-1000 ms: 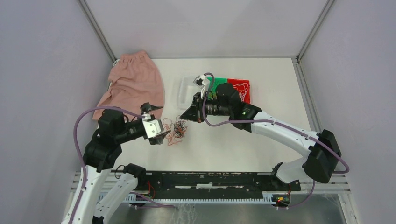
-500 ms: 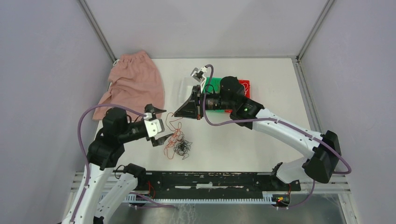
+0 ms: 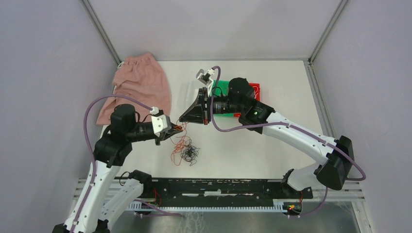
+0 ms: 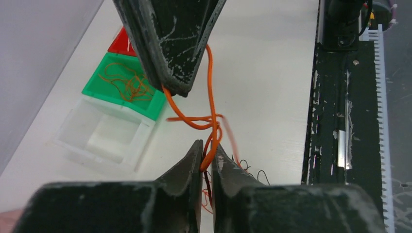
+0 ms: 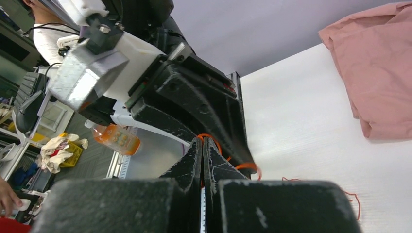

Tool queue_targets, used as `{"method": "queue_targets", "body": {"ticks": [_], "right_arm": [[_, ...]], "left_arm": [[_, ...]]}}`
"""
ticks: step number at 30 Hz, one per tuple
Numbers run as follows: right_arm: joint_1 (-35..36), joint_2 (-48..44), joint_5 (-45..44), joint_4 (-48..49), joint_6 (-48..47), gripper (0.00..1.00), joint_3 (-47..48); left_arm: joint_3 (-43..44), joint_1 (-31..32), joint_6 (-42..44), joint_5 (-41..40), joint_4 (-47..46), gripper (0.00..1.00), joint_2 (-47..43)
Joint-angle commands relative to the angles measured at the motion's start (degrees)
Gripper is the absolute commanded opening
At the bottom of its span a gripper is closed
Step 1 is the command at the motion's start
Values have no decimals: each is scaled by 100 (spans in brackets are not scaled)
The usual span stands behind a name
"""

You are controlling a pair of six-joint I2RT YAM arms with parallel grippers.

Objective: Untangle the cables
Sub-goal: Untie the cable.

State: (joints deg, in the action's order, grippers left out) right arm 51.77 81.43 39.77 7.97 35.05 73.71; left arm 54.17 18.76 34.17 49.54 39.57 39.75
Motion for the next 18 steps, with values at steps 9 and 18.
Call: {"method": "queue_targets", "body": {"ticks": [9, 18], "right_arm": [[12, -440, -1532, -141, -804, 56, -126], [-24, -1237, -2845, 747, -1191, 81, -1547]], "left_arm": [[794, 13, -14, -208, -154, 3, 61], [1574, 17, 826, -991, -619, 3, 249]]}}
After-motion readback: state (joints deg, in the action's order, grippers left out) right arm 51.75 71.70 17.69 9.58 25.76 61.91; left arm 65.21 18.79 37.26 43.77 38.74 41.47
